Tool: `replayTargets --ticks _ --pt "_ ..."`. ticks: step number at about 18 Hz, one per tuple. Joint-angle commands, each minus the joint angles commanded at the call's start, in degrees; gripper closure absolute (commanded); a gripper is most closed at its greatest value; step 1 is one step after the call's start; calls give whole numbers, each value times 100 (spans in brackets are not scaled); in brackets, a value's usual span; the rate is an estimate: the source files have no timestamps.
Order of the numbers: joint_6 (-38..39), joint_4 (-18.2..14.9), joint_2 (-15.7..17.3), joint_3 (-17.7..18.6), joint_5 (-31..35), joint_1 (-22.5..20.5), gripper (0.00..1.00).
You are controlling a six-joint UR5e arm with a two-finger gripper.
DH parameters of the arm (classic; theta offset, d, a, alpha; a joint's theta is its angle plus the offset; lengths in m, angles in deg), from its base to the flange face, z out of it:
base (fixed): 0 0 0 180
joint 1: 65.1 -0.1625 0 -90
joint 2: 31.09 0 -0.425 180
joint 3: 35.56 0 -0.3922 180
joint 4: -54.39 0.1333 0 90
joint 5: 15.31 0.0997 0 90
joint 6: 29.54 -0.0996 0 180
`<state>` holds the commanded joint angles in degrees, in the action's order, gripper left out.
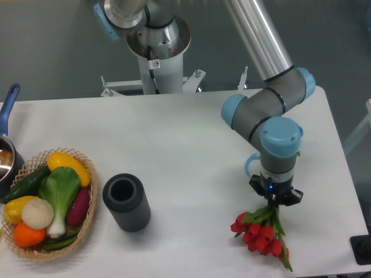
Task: Pick up the flowers from the table
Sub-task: 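Lift the grasped tulips up off the table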
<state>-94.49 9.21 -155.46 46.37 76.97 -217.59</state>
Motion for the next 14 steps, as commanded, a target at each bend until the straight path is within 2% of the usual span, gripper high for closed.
replayTargets --ticks 3,6,11,14 --pt "-9 -131 -9 -369 9 -35 100" --pt "-26 -579 96 -625 9 -35 100" --pt "-26 -1072 325 -652 0 -44 100" --pt "-35 -1467 351 -634 17 -44 100"
